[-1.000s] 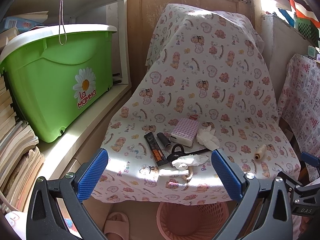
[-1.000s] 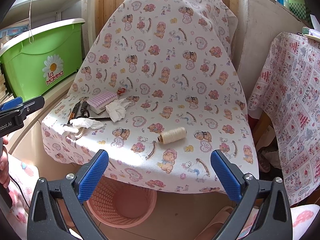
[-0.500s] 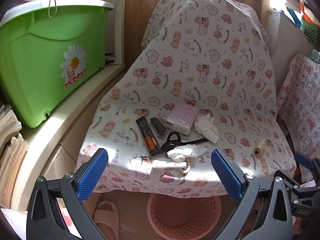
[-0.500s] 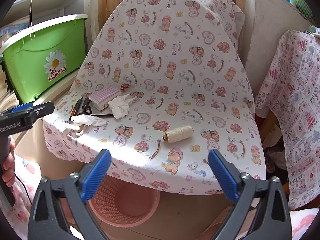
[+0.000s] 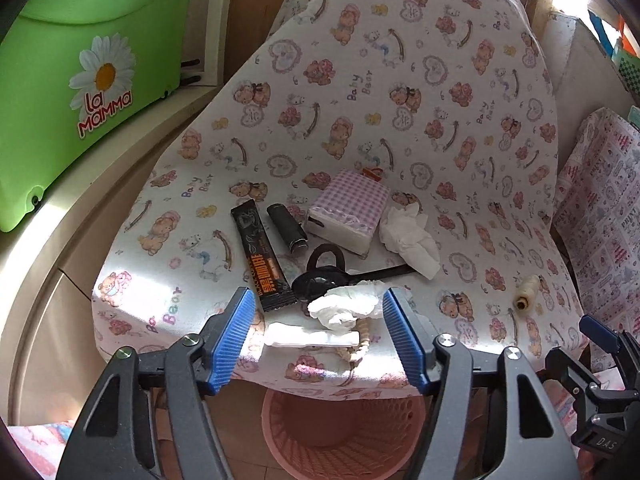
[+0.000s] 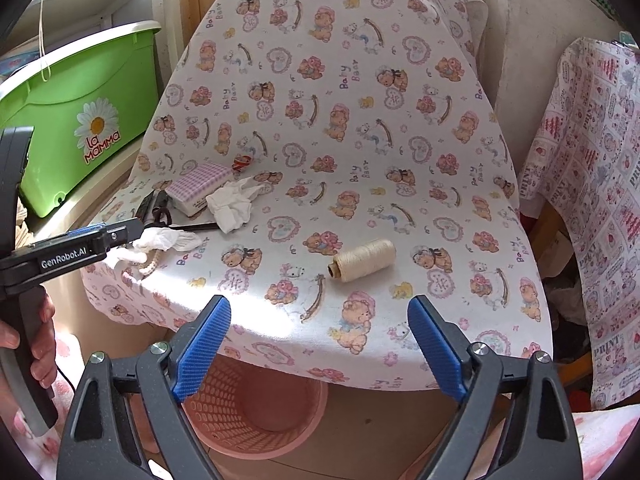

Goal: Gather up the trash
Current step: 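Grasp the white tissue with the left tool while the right tool grasps the cream thread spool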

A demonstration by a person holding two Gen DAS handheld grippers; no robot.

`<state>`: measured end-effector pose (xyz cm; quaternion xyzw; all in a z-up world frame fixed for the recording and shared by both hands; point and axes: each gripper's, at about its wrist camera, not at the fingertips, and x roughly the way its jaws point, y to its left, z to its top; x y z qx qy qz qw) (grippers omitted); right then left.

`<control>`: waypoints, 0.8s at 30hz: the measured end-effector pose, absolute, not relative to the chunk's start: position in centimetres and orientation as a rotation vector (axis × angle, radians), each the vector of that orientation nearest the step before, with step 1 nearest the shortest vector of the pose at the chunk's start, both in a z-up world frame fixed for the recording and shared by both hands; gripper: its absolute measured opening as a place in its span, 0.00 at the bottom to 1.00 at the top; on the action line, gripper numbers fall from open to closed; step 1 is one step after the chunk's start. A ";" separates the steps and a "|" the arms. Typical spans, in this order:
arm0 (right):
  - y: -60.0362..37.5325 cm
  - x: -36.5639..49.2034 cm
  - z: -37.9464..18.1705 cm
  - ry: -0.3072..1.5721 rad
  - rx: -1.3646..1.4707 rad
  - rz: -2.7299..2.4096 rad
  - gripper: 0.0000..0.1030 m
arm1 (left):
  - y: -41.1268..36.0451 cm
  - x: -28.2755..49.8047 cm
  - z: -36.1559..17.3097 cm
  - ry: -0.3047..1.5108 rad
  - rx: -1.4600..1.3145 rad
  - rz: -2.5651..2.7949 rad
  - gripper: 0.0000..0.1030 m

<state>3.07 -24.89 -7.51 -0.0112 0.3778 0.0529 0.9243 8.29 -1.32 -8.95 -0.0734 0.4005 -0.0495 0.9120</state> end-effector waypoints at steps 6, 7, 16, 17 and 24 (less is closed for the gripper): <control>-25.6 4.0 -7.6 0.762 -0.001 0.080 0.89 | -2.0 9.4 -10.3 0.874 -0.177 -0.146 0.24; -25.8 4.1 -7.6 0.751 0.000 0.075 0.89 | -2.1 9.4 -10.3 0.872 -0.174 -0.142 0.24; -27.5 5.2 -8.1 0.734 0.085 0.017 0.89 | -3.5 8.1 -8.4 0.806 -0.089 -0.158 0.06; -27.7 5.2 -8.1 0.730 0.093 0.015 0.89 | -3.5 7.8 -7.9 0.788 -0.096 -0.171 0.06; -27.0 6.8 -8.6 0.720 0.077 0.010 0.78 | -1.4 7.4 -6.4 0.755 -0.207 -0.185 0.06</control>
